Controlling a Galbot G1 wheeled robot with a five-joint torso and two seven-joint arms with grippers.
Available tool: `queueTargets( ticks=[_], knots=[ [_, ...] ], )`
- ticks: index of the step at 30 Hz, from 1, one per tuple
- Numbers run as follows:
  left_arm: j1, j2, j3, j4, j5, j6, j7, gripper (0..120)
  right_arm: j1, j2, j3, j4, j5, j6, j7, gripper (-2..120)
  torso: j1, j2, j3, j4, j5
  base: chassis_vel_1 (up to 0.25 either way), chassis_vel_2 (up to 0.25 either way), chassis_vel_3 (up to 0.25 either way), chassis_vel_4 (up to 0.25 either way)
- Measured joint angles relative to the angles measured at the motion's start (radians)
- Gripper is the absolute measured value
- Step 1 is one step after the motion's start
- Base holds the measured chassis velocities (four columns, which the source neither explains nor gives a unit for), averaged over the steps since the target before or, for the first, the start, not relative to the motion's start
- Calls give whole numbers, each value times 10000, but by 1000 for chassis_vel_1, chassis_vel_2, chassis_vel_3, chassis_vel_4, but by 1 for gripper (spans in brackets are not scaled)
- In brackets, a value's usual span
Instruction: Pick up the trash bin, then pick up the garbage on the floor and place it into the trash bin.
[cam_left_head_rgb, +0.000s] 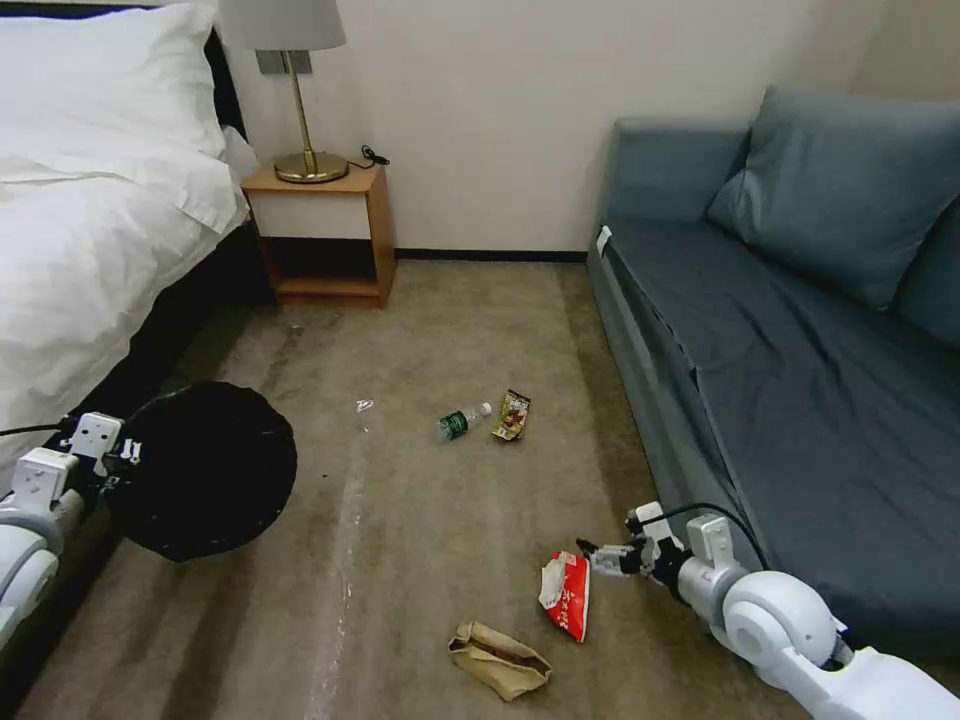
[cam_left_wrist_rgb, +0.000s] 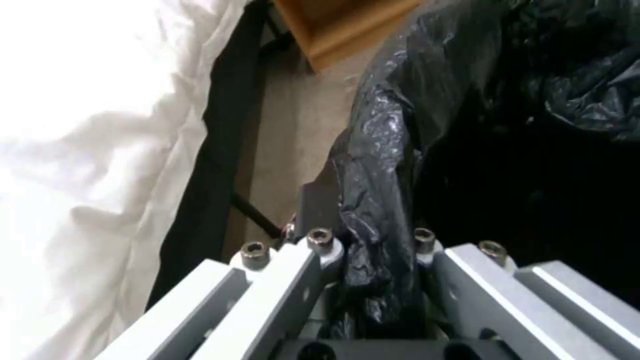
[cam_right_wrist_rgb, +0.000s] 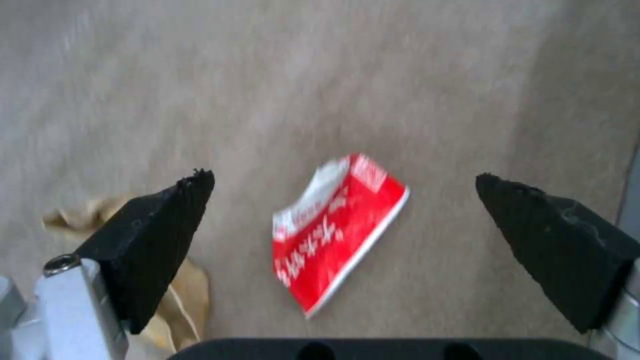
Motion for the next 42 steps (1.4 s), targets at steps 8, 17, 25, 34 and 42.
queueTargets(
  ticks=[8,17,25,34,42],
  knots=[
    [861,-529,-423,-671,635,15,94,4,2150,156,-2871,-1228,55,-49,-709,100,0,0,1,9,1,0,0,0,0],
    [1424,-1216,-701,-1019,1202,-197,260,4,3380,1231,-4682,-2483,-148,65,-1068,100,0,0,0,8,-1,0,0,0,0],
    [1911,-1377,-984,-1473,1232,-194,292,4,3639,1553,-5273,-3017,-611,266,-1404,100,0,0,1,3,0,0,0,0,0],
    [2730,-1590,-1491,-2113,1216,-194,384,4,3655,2185,-5640,-3537,-1076,403,-1444,100,0,0,0,7,1,0,0,0,0],
    [3102,-1894,-1638,-2265,1430,-363,473,4,3236,2402,-5708,-4041,-1723,668,-1496,100,0,0,0,5,1,0,0,0,0]
  ],
)
